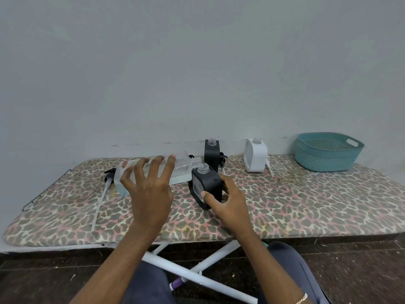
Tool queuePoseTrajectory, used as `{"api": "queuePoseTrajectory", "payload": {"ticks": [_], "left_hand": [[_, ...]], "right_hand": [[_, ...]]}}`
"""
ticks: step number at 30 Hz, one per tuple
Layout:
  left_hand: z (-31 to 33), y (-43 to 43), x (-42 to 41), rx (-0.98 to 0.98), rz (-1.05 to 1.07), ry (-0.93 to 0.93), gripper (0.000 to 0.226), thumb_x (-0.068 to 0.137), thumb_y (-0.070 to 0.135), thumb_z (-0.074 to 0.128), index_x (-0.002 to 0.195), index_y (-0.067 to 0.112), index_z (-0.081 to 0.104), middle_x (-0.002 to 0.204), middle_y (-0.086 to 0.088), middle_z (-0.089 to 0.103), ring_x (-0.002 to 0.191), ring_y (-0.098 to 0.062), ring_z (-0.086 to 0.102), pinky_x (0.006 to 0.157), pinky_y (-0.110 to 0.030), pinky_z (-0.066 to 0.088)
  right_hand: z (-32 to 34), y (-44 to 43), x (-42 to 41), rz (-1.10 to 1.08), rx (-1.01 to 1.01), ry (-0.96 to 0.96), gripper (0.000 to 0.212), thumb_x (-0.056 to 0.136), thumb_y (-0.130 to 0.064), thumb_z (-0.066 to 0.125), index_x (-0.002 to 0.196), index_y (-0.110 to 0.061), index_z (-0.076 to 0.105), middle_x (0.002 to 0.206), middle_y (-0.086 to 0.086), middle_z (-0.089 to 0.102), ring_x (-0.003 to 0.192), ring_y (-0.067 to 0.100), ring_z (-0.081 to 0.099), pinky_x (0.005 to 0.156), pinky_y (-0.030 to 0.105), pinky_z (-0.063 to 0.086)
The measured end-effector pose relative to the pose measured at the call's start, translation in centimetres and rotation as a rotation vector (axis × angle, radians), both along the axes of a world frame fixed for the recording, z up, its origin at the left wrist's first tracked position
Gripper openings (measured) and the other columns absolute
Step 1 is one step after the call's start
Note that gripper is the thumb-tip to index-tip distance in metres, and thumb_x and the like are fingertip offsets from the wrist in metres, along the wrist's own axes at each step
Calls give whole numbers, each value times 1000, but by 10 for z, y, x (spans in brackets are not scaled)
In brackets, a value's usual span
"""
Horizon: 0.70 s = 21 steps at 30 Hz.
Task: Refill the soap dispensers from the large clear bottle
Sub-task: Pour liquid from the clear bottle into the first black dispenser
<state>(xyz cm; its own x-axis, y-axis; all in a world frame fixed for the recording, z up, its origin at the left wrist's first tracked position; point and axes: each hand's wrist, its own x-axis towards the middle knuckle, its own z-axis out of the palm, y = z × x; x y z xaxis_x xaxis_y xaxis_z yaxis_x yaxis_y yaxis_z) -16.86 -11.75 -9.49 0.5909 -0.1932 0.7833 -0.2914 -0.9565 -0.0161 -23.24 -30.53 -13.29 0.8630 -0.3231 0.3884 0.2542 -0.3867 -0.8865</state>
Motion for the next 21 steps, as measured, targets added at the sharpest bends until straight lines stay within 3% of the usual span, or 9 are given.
{"api": "queuePoseTrajectory", "payload": {"ticks": [6,16,21], "left_hand": [[0,0,-1,-1,-3,5,81,70,-7,70,144,26,60,138,-2,63,130,-35,48,102,-60,32],[1,0,-2,0,0,9,81,69,-8,67,143,25,60,138,-3,63,129,-36,49,101,-60,32],[1,0,-2,-1,-5,17,81,70,-7,67,143,26,60,139,-2,63,131,-36,48,102,-60,32]], "right_hand": [[0,-1,0,7,1,2,43,93,-31,80,117,-53,52,111,-37,64,110,-26,55,86,3,46],[-3,-1,1,2,-3,2,44,92,-35,80,121,-53,52,113,-38,62,111,-26,54,98,17,48],[-1,-1,0,-1,-6,4,44,93,-32,80,115,-57,52,109,-40,63,110,-24,55,87,5,46]]}}
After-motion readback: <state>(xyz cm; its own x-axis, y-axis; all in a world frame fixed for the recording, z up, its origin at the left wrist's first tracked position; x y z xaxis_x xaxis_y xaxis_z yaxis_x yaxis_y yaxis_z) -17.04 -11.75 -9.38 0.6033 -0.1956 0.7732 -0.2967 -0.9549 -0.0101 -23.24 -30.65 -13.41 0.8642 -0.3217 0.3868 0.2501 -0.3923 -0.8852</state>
